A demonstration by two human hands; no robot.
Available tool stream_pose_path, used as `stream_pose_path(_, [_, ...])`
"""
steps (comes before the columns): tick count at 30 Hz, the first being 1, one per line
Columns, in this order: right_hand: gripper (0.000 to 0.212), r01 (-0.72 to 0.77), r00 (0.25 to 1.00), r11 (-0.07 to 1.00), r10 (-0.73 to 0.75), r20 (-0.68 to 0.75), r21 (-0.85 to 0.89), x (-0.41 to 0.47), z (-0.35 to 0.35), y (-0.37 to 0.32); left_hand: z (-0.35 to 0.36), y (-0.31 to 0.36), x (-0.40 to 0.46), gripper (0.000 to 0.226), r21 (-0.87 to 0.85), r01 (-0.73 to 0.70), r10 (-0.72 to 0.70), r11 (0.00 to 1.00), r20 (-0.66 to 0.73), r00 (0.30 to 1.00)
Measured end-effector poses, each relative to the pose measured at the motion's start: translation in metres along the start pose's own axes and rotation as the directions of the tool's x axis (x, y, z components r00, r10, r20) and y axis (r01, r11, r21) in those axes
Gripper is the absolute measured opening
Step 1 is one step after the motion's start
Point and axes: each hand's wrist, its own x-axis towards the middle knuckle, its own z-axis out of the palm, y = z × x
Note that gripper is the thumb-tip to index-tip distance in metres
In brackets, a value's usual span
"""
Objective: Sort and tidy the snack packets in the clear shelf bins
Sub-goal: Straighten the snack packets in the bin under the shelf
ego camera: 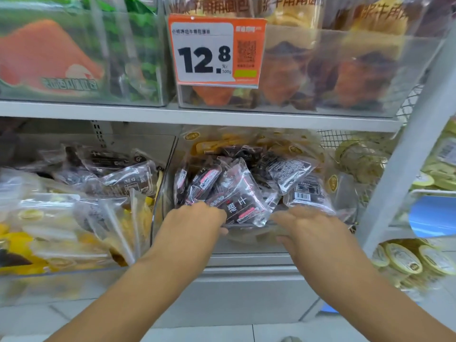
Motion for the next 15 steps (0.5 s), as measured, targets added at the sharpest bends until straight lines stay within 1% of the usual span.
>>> stream_pose_path(3, [0.025, 0.020, 1.000, 0.998, -0.020, 0.007, 0.065, -0.002, 0.001, 0.003, -0.001, 0.000, 0.003, 0.024, 0.021, -0.003, 0.003, 1.000, 0.005, 1.000])
stream_pose_path(4, [0.026, 0.024, 1.000, 0.998, -0.024, 0.000, 0.063, -0.002, 0.002, 0.003, -0.001, -0.001, 0.003, 0.024, 0.023, -0.006, 0.006, 1.000, 0.005, 1.000])
stream_pose_path(6, [0.028, 0.023, 1.000, 1.000, -0.023, -0.009, -0.003, -0.003, 0.005, 0.000, -0.002, -0.003, 0.002, 0.026, 0.023, -0.019, 0.019, 1.000, -0.006, 1.000])
stream_pose_path(8, [0.041, -0.041, 0.999, 0.998, 0.040, -0.006, -0.046, -0.001, 0.012, -0.001, -0.001, -0.003, 0.000, 0.027, 0.025, -0.034, 0.034, 0.999, -0.023, 0.999])
stream_pose_path(9, [0.047, -0.071, 0.997, 0.997, 0.070, -0.011, -0.038, 0.001, 0.015, 0.000, -0.001, -0.001, -0.002, 0.028, 0.031, -0.039, 0.040, 0.999, -0.031, 0.999])
stream_pose_path(10, [0.047, -0.079, 0.996, 0.997, 0.078, -0.033, -0.014, 0.004, 0.017, 0.002, 0.000, 0.000, -0.002, 0.029, 0.038, -0.043, 0.045, 0.998, -0.038, 0.998])
stream_pose_path(13, [0.030, -0.059, 0.992, 0.993, 0.069, -0.103, 0.101, 0.009, 0.020, 0.010, 0.001, -0.001, -0.002, 0.030, 0.038, -0.049, 0.051, 0.998, -0.060, 0.997])
stream_pose_path(15, [0.026, -0.055, 0.991, 0.989, 0.070, -0.111, 0.134, 0.007, 0.019, 0.010, 0.000, -0.003, -0.002, 0.029, 0.027, -0.056, 0.058, 0.998, -0.076, 0.995])
